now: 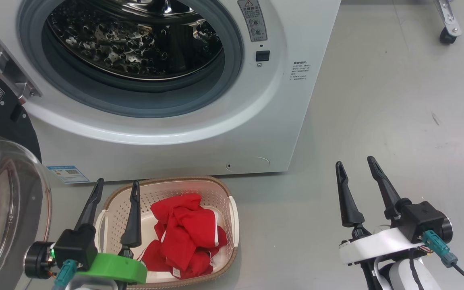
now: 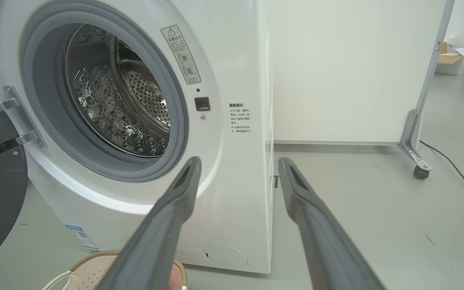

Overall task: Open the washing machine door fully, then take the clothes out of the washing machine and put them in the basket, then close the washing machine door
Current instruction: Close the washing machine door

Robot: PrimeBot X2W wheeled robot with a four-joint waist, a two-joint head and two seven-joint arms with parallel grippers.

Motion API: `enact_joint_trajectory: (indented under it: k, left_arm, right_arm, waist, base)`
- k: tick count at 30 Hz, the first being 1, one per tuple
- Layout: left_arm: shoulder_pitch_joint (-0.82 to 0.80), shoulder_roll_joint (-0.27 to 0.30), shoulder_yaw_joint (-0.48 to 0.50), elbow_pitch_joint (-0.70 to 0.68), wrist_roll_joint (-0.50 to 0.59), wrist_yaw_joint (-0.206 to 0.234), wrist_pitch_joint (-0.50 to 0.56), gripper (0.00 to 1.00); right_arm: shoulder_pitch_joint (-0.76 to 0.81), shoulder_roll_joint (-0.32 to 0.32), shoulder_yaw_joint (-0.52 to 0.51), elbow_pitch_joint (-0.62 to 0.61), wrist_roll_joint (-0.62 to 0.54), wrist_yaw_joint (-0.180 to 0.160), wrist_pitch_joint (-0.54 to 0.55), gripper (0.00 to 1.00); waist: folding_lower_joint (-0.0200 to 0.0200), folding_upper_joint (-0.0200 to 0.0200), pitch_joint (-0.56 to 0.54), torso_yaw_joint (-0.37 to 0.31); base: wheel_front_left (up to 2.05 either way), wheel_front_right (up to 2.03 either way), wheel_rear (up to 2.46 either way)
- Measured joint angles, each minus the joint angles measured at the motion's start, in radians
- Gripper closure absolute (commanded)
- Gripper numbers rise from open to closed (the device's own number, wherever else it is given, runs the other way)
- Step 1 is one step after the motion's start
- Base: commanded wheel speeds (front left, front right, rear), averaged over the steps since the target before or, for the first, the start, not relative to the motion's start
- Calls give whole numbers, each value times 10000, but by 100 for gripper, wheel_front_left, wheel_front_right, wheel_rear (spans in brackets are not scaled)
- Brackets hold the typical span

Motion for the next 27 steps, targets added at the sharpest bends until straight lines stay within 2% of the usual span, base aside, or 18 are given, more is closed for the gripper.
enact_joint_trajectory:
  k: [12, 27]
  left_arm:
    - [48, 13, -27, -274, 33, 77, 100, 0]
    - [138, 65, -174, -479, 123, 84, 221, 0]
  right_arm:
    - [35, 0, 2, -82, 13, -77, 0, 0]
    - [155, 2, 23, -111, 27, -163, 2, 0]
  waist:
    - [0, 0, -36, -78]
    - [0, 0, -109, -152]
  base:
    - [-66, 66, 0]
    - [-113, 113, 0]
